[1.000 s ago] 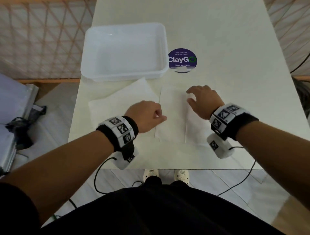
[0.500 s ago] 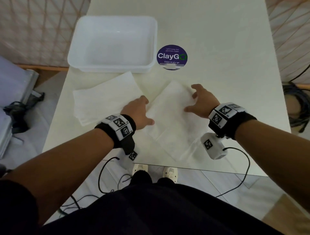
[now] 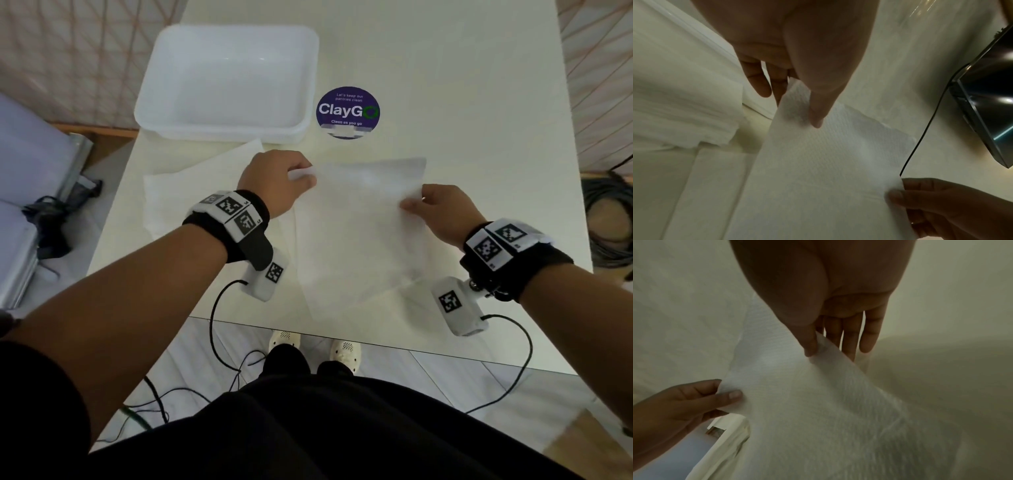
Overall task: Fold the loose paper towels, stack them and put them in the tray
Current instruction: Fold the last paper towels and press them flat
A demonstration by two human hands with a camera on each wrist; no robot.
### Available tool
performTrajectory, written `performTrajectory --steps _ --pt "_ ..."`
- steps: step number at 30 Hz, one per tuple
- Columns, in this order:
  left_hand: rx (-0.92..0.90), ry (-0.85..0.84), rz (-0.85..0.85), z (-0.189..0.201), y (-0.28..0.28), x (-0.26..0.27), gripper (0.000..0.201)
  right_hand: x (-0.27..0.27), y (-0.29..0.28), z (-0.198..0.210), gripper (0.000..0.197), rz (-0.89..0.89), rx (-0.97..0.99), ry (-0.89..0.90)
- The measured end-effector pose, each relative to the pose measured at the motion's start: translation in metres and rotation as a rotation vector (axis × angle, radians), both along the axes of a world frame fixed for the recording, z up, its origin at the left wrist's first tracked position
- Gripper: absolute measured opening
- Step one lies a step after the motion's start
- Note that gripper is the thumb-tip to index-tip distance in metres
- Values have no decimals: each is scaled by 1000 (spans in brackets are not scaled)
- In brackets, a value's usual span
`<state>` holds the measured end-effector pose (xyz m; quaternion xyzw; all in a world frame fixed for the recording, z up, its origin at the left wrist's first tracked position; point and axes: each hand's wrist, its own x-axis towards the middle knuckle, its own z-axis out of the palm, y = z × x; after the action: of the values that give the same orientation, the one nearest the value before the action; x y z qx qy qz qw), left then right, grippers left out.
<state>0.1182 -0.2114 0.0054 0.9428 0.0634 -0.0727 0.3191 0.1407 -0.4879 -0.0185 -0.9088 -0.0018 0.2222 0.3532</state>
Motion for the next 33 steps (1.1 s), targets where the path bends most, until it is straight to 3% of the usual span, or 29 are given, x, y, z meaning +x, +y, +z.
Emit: performTrajectory --steps 5,9,12,15,19,22,25,27,30,33 --pt "-70 -114 -39 5 -2 -7 22 -1 -8 1 30 -42 -45 -67" --pt "-130 -168 -210 -7 -3 -30 17 -6 -15 -1 28 -33 -120 -107" --pt "-38 -90 -354 -24 -3 -44 18 -11 -18 -6 30 -47 -103 -139" --pt "-5 -8 -395 -34 -5 -52 22 -14 -23 -9 37 -102 -87 -148" --pt "59 88 -430 -38 -6 -57 41 -21 -22 -4 43 -128 -108 -274" --pt "35 43 -400 -34 -10 -58 48 -31 -2 5 38 19 -136 -385" --pt "9 -25 -390 -33 -20 -54 41 -47 20 4 36 278 -281 -363" --pt "8 -32 -416 -33 -27 -48 40 -51 27 0 39 338 -350 -346" --pt "89 0 -541 -34 -42 -37 45 -44 30 -6 45 363 -380 -289" --pt "196 91 -659 -40 -58 -29 52 -40 36 -13 51 499 -430 -229"
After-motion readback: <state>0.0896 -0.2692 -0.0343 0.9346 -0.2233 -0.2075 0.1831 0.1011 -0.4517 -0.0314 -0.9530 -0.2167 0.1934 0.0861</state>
